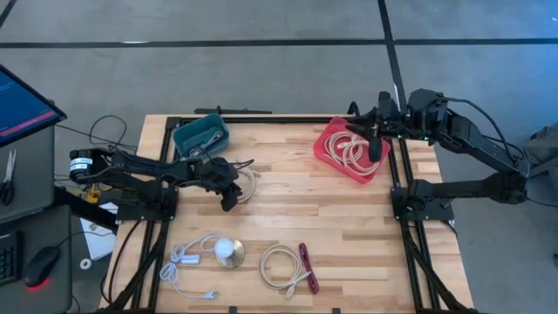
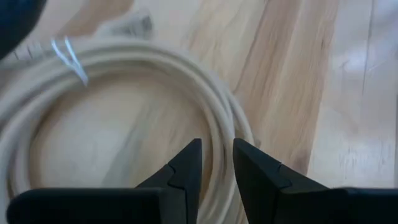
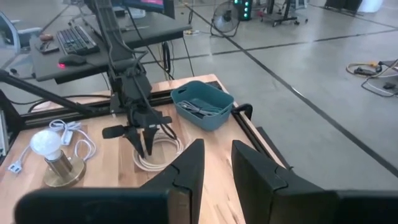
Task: Pick & Place USB Port
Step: Put the white charger cable into pink bin
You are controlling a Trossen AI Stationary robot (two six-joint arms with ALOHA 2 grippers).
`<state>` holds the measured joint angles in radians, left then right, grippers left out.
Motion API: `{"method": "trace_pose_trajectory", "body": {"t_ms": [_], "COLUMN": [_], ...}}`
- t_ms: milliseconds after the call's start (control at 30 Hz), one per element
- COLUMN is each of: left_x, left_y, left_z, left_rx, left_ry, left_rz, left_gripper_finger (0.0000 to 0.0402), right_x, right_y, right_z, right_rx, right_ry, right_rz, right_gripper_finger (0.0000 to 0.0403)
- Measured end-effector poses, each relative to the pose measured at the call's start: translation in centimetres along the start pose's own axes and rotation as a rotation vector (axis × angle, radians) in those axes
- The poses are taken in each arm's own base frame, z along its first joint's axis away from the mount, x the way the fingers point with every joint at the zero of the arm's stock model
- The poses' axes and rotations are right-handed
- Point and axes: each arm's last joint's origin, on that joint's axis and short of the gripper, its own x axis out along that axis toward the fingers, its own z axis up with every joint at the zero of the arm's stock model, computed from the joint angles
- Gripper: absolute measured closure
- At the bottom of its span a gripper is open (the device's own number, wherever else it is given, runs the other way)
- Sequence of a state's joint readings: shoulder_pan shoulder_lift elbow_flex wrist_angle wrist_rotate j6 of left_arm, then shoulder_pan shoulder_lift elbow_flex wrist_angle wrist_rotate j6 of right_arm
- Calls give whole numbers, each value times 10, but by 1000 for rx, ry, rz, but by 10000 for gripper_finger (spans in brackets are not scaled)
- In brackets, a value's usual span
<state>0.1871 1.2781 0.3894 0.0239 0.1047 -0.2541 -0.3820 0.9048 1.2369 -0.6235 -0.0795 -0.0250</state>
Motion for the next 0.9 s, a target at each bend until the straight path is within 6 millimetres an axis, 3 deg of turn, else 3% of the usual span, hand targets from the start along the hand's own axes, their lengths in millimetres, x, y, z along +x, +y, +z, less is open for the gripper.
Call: {"method": "trace_pose_trajectory", "body": {"t_ms": [233,467,900], "left_x": [1,2,2], "left_y": [2,0,-5], "left_z": [-10,-20,-22], "left_rx": [-52,-54,-39], "left_ry": [29,89,124], "left_rz": [2,-115,-233], "left_gripper_finger": [312,311,311], "right_x": [-4,-4,-3], "right_y": [0,0,0], "right_z": [1,1,1], "right_rx": [-1,-1,-1], "right_ry": [-14,-14,-12], "right_rz": [-3,-3,-2], "right_gripper_finger": [329,329,329]}}
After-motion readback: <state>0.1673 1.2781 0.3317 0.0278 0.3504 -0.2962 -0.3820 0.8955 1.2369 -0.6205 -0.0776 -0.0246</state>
